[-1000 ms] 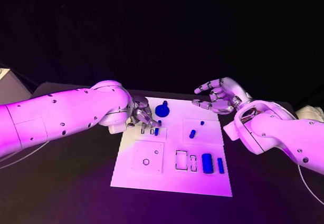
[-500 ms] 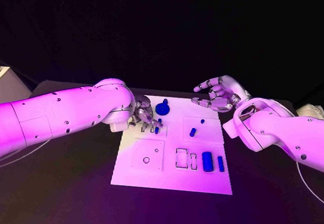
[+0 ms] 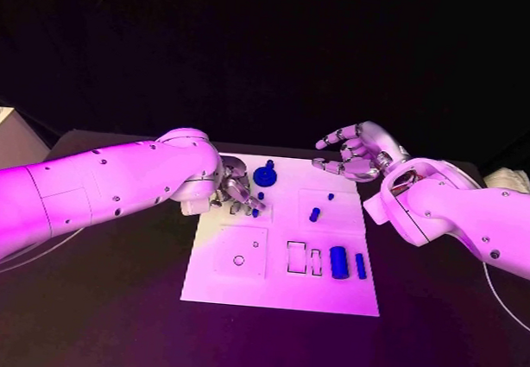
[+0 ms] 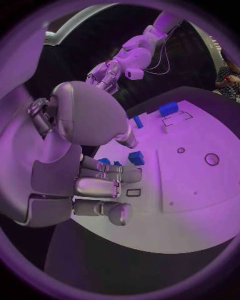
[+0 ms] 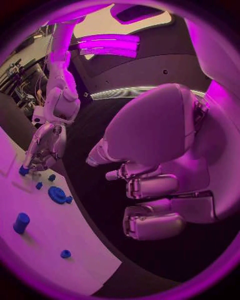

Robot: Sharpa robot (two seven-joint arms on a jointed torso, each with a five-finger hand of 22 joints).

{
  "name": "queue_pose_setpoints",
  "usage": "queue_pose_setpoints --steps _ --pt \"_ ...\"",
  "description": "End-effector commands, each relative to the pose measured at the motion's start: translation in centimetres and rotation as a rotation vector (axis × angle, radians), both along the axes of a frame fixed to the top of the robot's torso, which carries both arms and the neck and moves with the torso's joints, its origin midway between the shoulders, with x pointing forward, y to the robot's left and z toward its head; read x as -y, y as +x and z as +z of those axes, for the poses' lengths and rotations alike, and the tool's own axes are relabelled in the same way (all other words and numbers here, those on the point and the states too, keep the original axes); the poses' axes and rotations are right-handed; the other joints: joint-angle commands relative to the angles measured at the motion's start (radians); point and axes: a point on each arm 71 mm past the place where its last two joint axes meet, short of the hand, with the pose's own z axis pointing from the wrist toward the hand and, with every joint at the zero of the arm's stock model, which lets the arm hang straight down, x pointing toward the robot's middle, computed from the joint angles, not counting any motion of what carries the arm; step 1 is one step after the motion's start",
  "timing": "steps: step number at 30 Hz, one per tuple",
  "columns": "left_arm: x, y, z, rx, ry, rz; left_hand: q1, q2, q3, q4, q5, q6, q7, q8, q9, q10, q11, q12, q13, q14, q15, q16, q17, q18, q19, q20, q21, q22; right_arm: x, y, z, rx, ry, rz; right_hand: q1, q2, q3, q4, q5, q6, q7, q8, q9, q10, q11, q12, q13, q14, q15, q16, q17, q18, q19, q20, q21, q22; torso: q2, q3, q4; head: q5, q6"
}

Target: Assemble the parts on the task board

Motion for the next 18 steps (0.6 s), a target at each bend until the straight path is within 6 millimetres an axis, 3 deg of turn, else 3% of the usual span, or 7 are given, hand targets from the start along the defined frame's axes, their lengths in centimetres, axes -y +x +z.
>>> queue_pose_setpoints --steps 1,10,18 --pt "0.28 -0.07 -0.04 -0.016 -0.002 -0.010 0.006 0.006 -0.001 0.000 0.000 -0.004 0.000 0.006 0.002 -0.007 0.001 0.006 0.001 0.004 -0.003 0.006 0.010 -0.014 0.004 0.003 0.005 0.001 -0.16 0.01 -0.03 -0.007 -0.006 0.012 0.000 0.002 0.004 0.001 0.006 0.004 0.002 0.004 -0.001 -0.006 0.001 -0.003 0.090 0.097 0.002 -0.004 0.230 0.015 0.047 0.003 -0.005 0.189 0.000 0.0005 0.0010 -0.001 -0.003" --pt "0.34 0.03 -0.08 -0.022 -0.013 -0.002 0.012 0.012 0.002 0.001 0.000 -0.002 -0.002 0.013 0.010 -0.007 0.000 0.010 0.003 0.005 -0.004 0.009 0.013 -0.014 0.004 0.003 0.008 0.005 -0.42 0.10 -0.08 -0.011 -0.007 0.017 -0.002 0.004 0.005 0.002 0.007 0.005 0.002 0.004 -0.001 -0.005 0.001 -0.003 0.090 0.097 0.002 -0.004 0.230 0.015 0.047 0.003 -0.006 0.189 0.000 0.0021 0.0007 0.001 -0.005" --pt "0.63 -0.04 -0.21 -0.039 -0.022 -0.008 0.042 0.019 0.015 -0.003 0.000 -0.006 -0.005 0.026 0.031 -0.010 -0.003 0.016 0.006 0.006 -0.006 0.012 0.016 -0.014 0.002 0.001 0.013 0.010 -0.53 0.14 -0.14 -0.016 -0.009 0.021 -0.002 0.004 0.005 0.002 0.007 0.005 0.002 0.004 -0.001 -0.005 0.001 -0.003 0.090 0.097 0.002 -0.004 0.230 0.015 0.047 0.003 -0.006 0.189 0.000 0.0012 0.0010 -0.004 -0.008"
